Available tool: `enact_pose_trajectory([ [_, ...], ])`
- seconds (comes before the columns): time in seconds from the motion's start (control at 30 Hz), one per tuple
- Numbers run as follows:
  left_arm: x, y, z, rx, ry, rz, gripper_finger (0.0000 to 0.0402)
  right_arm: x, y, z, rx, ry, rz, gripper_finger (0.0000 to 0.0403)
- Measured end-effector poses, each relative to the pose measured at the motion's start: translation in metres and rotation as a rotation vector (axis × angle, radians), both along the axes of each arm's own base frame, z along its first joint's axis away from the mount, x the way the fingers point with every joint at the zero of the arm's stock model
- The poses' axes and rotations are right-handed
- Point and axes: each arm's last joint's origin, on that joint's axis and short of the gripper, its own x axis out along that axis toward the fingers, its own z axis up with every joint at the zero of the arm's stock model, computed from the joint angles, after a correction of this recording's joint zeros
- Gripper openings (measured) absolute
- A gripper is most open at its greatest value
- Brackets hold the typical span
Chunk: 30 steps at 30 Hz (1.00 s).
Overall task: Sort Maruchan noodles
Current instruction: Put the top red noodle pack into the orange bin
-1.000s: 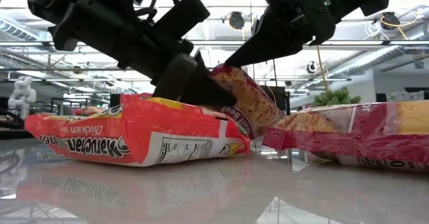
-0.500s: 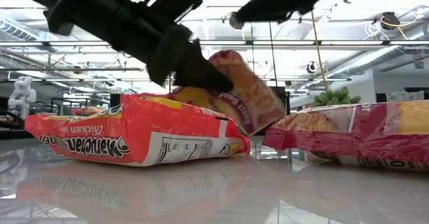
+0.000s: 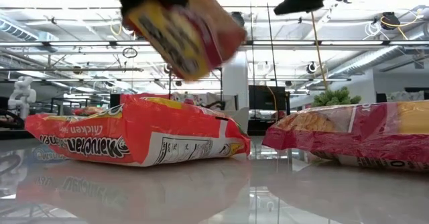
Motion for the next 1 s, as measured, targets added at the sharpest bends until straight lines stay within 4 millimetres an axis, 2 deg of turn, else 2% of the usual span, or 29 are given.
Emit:
enact_pose_trajectory([
  [0.3, -0.053, 0.005, 0.045, -0.399, 0.011, -0.064, 0.0129, -0.002, -0.001, -0.003, -0.001, 0.034, -0.008, 0.0114],
  [0.47, -0.082, 0.001, 0.06, -0.545, 0.088, -0.221, 0.0129, -0.002, -0.001, -0.003, 0.008, 0.034, -0.012, 0.0114],
  [0.6, -0.106, -0.006, 0.065, -0.656, 0.174, -0.278, 0.0129, -0.002, 0.0, -0.003, 0.008, 0.034, -0.007, 0.0114],
  [0.73, -0.128, -0.015, 0.063, -0.748, 0.289, -0.262, 0.0129, -0.002, 0.001, -0.003, 0.008, 0.033, -0.006, 0.0114],
  [1.0, -0.154, -0.043, 0.056, -0.864, 0.354, -0.152, 0.0129, -0.002, 0.001, -0.003, 0.032, 0.031, -0.018, 0.0114],
])
